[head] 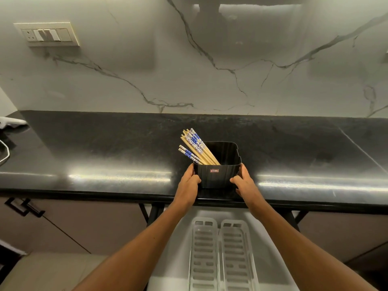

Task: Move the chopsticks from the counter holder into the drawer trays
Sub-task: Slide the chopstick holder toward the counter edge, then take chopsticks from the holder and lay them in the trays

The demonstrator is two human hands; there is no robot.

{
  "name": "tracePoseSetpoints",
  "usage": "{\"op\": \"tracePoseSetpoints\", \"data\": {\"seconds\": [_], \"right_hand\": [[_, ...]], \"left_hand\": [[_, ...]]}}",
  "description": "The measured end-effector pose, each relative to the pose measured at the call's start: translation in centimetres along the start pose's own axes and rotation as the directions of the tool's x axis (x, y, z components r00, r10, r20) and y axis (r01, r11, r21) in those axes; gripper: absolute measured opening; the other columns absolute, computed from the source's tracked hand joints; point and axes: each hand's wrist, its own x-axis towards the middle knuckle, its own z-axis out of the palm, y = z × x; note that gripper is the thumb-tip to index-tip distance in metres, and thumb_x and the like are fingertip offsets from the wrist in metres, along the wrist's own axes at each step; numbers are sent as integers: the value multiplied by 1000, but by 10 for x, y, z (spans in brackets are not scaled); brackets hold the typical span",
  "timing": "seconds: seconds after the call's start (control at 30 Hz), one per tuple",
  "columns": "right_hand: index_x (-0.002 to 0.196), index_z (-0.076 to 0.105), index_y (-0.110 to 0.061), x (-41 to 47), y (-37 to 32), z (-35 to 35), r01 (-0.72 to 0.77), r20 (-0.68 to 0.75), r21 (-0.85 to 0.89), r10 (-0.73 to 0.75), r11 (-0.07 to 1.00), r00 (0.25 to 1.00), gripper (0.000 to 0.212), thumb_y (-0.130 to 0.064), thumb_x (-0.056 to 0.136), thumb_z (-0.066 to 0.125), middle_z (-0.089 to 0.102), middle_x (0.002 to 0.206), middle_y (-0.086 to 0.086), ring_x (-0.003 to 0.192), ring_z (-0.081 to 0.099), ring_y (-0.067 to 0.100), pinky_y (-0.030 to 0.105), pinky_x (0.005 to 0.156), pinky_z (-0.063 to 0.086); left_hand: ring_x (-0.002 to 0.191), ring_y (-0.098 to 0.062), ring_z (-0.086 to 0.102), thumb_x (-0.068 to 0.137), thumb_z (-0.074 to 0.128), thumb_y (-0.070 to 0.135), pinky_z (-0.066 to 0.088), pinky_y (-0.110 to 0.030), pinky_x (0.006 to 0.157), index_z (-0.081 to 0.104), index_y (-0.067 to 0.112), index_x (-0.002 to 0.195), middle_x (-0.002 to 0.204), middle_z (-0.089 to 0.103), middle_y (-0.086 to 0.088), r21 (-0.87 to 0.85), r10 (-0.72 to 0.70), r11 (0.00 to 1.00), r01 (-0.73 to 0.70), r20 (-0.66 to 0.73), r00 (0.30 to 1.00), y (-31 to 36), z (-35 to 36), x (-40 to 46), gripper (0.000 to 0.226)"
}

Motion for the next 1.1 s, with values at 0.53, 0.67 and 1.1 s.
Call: {"op": "tracePoseSetpoints", "data": {"seconds": [0.53, 0.67, 1.1], "right_hand": [[122, 59, -11, 62, -75, 9, 162, -55, -593, -240, 789, 969, 31, -17, 91, 58, 68, 104, 6, 88, 61, 13, 25, 77, 47], [126, 53, -13, 88, -79, 23, 138, 135, -691, -62, 710, 989, 40, -16, 87, 63, 63, 116, 8, 96, 61, 16, 26, 77, 50], [117, 56, -11, 127, -65, 32, 245, 274, -752, -48, 612, 960, 39, -11, 81, 70, 63, 117, 8, 106, 61, 23, 35, 89, 52]], "left_hand": [[98, -9, 56, 91, 35, 5, 45, -34, 92, 60, 26, 99, 100, 64, 6, -136, -78, 989, 53, -184, 980, 37, -23, 21, 33], [96, -12, 58, 91, 36, 4, 47, -28, 84, 61, 19, 104, 100, 66, 1, -157, -89, 986, 61, -179, 980, 38, -23, 23, 32], [68, 8, 59, 96, 29, 1, 45, -11, 58, 50, 34, 86, 84, 54, 20, -161, -108, 984, 76, -200, 974, 36, -25, 32, 40]]}}
